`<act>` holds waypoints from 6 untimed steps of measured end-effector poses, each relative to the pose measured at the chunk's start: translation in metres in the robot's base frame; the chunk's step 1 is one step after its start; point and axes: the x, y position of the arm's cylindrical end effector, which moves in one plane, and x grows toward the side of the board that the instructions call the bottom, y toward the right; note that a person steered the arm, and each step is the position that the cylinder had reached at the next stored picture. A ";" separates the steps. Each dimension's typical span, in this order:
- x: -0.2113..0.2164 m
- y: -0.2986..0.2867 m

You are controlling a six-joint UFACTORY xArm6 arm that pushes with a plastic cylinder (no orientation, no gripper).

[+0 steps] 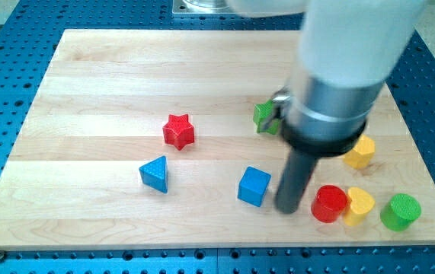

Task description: Move the blue cube towards the blue triangle

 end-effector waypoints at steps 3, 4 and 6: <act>-0.018 0.031; -0.020 -0.051; -0.027 0.015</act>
